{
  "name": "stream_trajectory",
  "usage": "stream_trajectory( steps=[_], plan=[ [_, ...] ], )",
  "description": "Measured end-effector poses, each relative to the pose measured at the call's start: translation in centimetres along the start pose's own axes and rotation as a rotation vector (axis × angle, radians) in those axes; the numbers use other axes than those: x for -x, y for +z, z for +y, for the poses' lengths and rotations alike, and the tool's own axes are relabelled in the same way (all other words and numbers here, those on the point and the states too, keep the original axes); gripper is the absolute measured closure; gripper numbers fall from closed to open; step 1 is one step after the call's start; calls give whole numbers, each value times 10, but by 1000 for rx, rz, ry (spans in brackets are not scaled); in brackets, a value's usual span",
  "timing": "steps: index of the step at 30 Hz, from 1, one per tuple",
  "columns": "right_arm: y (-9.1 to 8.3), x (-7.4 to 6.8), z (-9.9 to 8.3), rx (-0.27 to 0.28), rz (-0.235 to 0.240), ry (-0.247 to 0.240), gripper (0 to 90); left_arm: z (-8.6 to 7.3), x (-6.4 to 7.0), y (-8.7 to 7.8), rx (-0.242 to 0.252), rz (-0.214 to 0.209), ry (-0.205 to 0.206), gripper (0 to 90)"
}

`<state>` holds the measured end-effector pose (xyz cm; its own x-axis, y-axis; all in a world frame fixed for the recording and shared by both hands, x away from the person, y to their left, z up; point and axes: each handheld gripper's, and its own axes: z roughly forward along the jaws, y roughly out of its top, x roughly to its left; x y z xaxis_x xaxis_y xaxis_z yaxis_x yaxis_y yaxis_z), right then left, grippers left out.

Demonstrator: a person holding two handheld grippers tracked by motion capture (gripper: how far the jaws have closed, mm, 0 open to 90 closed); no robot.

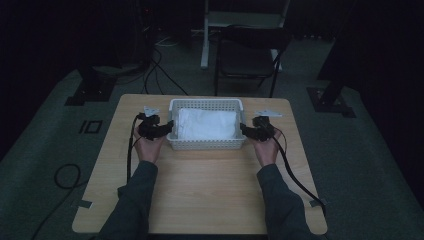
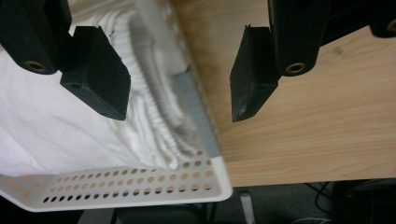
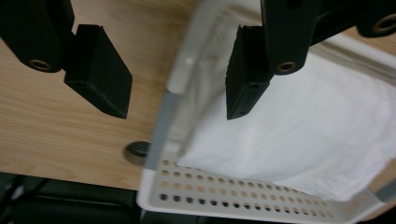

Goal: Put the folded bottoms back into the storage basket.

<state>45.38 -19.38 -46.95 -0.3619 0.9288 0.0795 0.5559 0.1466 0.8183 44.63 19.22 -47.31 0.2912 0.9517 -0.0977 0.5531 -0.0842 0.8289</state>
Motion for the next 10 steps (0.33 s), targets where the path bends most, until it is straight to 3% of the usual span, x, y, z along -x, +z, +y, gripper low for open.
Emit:
stream_trajectory(
  steps=[5, 10],
  plan=[
    [-12, 6, -11, 25, -41, -20, 407, -13, -10, -8, -3, 2, -14, 377],
    [-19, 18, -20, 30, -67, 17, 405, -20, -16, -9, -18, 27, -13, 372]
  ],
)
